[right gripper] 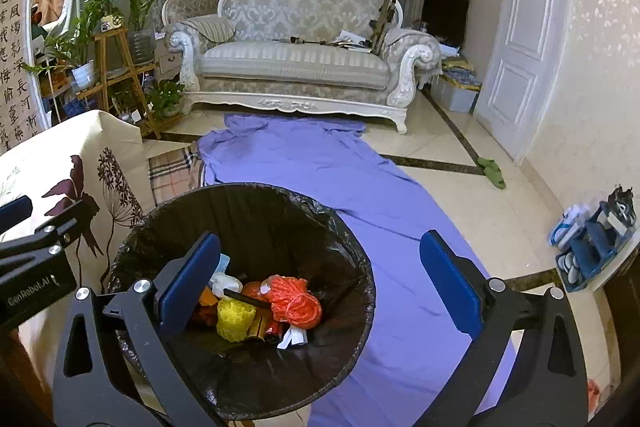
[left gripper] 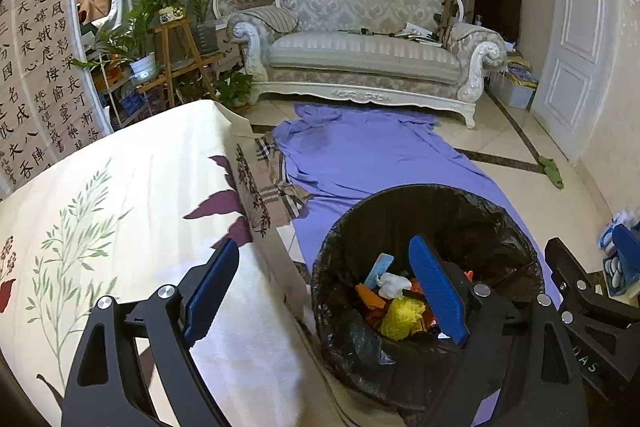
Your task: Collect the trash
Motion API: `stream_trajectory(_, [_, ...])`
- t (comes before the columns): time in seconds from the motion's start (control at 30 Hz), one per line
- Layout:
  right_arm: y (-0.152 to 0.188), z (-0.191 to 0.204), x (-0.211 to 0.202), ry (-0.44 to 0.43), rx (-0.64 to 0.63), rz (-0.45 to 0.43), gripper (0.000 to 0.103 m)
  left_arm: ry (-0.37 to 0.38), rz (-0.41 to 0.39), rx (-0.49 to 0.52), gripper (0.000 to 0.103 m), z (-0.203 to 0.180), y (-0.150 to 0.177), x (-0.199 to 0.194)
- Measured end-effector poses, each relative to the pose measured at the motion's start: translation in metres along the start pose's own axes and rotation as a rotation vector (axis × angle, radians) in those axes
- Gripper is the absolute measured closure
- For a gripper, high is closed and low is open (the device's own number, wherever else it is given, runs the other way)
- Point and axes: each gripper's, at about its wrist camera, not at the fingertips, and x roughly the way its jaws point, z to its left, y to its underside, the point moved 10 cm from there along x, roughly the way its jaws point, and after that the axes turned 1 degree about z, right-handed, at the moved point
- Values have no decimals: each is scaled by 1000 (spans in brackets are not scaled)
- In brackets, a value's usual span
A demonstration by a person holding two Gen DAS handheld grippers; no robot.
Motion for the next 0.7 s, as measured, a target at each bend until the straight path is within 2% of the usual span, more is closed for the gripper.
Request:
stream_trajectory(0.43, [-6,12,-34,-46,17,-29,5,-7,-96,-9,18,15,-6,-43])
stream_trajectory(0.7, [-13,20,-62,-74,23,-64,5,6,-125,-16,18,19,-3,-64])
